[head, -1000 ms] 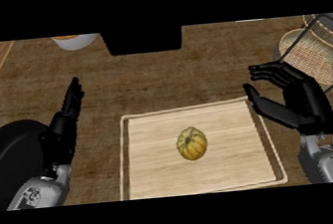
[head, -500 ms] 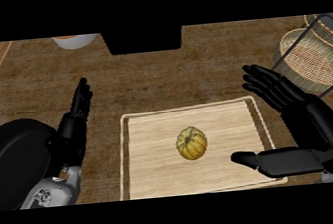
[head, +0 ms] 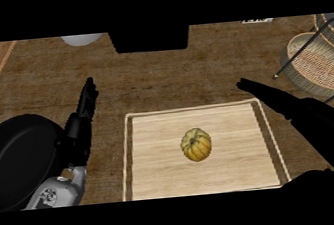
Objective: Pick the squash from the tray and place it in the tiered basket
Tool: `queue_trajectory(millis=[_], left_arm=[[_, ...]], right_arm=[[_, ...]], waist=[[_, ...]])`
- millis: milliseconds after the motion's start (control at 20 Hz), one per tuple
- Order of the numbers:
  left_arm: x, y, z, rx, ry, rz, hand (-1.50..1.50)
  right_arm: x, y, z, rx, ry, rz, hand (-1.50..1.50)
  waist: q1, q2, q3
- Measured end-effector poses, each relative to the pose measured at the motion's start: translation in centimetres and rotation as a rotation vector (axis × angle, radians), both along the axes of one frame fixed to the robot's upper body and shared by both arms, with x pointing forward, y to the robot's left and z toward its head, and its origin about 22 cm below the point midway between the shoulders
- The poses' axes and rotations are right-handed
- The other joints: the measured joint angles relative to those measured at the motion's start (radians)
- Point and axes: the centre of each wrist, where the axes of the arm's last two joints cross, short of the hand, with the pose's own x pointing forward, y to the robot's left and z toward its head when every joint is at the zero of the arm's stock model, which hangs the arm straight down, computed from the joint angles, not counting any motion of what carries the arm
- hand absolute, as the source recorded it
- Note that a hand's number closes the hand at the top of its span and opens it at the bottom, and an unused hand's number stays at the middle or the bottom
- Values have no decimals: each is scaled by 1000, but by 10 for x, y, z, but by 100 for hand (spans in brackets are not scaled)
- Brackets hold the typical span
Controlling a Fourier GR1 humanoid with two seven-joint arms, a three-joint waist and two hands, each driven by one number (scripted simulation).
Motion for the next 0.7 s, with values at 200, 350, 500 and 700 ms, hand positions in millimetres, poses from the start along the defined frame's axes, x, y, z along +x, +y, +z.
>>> queue_trajectory(millis=[200, 350, 500, 700], left_arm=[[1, -7, 0, -2, -4, -25, 0], [4, -8, 2, 0, -4, -37, 0], [5, -13, 1, 1, -5, -39, 0], [7, -10, 0, -2, -10, -26, 0]], right_arm=[[1, 23, 12, -241, 1, 37, -150], [5, 41, 15, -329, 7, 68, -150], [11, 63, 12, -379, 30, 101, -150], [20, 97, 9, -412, 57, 137, -150]], waist=[[24, 4, -1], [31, 5, -1], [31, 5, -1], [27, 4, 1]])
